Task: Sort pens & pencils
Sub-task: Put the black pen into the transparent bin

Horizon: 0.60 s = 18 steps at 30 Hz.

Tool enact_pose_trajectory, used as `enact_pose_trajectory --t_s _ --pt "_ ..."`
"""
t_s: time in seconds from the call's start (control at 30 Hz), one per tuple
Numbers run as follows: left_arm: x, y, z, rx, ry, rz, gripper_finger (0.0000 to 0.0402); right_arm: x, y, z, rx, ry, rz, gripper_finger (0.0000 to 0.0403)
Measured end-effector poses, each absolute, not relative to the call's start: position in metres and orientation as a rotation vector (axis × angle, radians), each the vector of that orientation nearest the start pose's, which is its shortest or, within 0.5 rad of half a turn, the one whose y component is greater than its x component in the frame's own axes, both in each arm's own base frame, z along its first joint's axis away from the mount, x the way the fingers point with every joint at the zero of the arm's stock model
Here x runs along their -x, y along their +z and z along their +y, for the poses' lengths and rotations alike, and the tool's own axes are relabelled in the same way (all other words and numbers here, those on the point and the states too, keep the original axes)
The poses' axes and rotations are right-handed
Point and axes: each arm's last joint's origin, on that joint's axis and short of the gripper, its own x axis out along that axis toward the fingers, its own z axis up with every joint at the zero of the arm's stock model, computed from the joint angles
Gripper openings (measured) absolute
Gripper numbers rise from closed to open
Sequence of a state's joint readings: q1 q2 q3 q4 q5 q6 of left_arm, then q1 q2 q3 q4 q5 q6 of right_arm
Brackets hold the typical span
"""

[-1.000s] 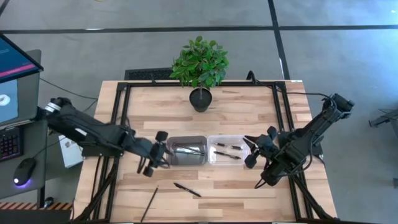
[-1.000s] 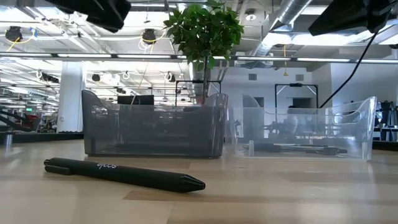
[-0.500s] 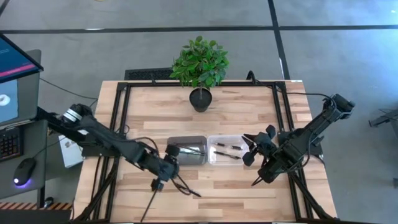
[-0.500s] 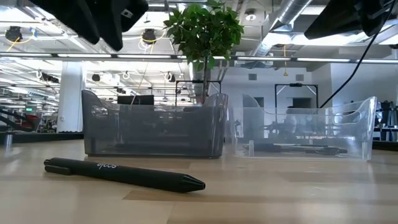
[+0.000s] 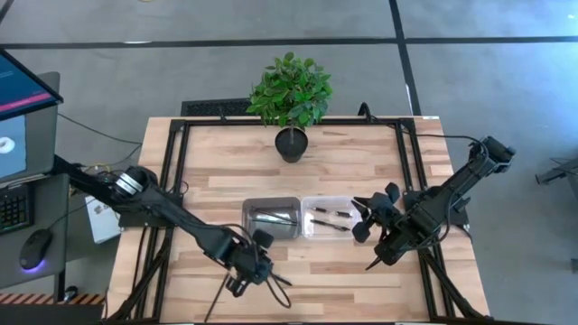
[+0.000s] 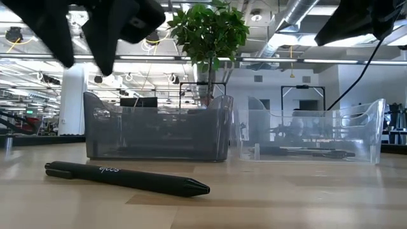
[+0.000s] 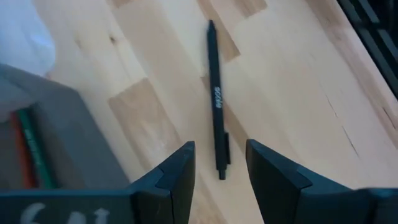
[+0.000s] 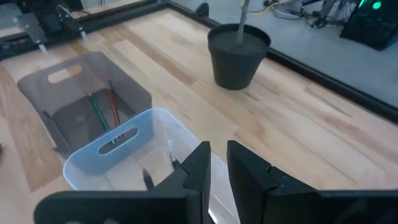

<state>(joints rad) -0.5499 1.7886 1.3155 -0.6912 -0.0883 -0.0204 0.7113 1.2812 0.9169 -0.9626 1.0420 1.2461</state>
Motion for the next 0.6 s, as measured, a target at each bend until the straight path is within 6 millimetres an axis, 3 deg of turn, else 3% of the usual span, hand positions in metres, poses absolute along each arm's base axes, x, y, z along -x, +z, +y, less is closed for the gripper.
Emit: enact_pose_trajectory --t_s 0.6 --pt "-0.321 0.164 -0.193 -0.329 -0.395 1.266 0.0134 -0.18 0.245 0.123 -0.174 -0.676 0.522 0.0078"
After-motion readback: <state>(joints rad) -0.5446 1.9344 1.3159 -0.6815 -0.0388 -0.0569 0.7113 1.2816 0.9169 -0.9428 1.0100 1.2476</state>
